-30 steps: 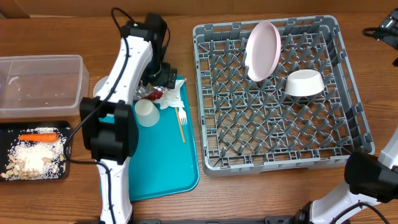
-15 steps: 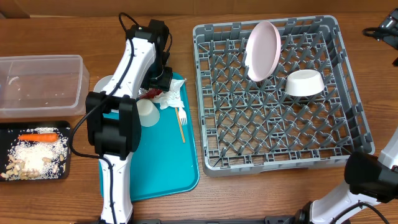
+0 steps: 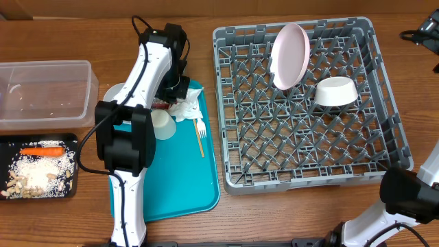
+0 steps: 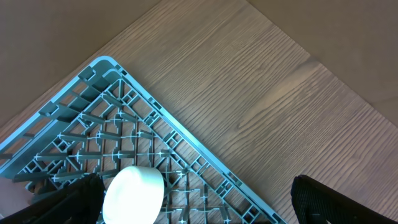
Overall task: Sort waste into correct bins and load items into the dishwasher rack
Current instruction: 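Carry the foil wrapper left and drop it into the clear bin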
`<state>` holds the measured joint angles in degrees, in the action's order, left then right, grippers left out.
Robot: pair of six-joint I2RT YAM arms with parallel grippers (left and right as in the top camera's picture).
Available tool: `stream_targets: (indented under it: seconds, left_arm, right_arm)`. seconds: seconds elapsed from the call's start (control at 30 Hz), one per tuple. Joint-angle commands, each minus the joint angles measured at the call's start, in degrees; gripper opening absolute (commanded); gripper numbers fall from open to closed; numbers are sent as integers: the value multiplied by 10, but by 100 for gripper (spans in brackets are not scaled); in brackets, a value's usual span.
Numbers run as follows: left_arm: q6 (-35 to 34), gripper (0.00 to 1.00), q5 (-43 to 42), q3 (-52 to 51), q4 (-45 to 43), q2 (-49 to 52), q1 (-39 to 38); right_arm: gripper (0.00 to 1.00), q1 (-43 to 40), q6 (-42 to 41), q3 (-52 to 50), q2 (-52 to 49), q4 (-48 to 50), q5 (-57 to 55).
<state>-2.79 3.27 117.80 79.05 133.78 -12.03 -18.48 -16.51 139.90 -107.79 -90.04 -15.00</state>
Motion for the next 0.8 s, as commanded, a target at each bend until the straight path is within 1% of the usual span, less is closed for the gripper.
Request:
stream_targets:
  seconds: [0.0, 0.17, 0.27, 0.3, 0.4, 0.5, 0.57, 0.67, 0.77]
  left_arm:
    - [1, 4, 3, 76, 31, 5, -3]
    - [-6, 4, 5, 210, 83, 5, -2]
    - [-45, 4, 39, 296, 115, 5, 6]
    - [-75, 4, 65, 346, 132, 4, 17]
    - [-104, 4, 80, 402, 155, 4, 45]
    - [-146, 4, 97, 437, 178, 4, 85]
    - [-151, 4, 85, 440, 178, -1, 116]
    - [-185, 4, 64, 440, 178, -5, 166]
    - [-187, 4, 34, 436, 178, -5, 217]
  right_arm:
    - [100, 0, -5, 3, 11, 1, -4]
    - [100, 0, -5, 3, 11, 1, -4]
    - [100, 0, -5, 3, 11, 1, -4]
    - [100, 0, -5, 3, 11, 1, -4]
    - [100, 0, -5, 3, 11, 1, -4]
    - [100, 0, -5, 3, 11, 1, -4]
    - [100, 0, -5, 3, 11, 1, -4]
    - [100, 0, -5, 3, 11, 1, -4]
    - [100, 0, -5, 3, 11, 1, -4]
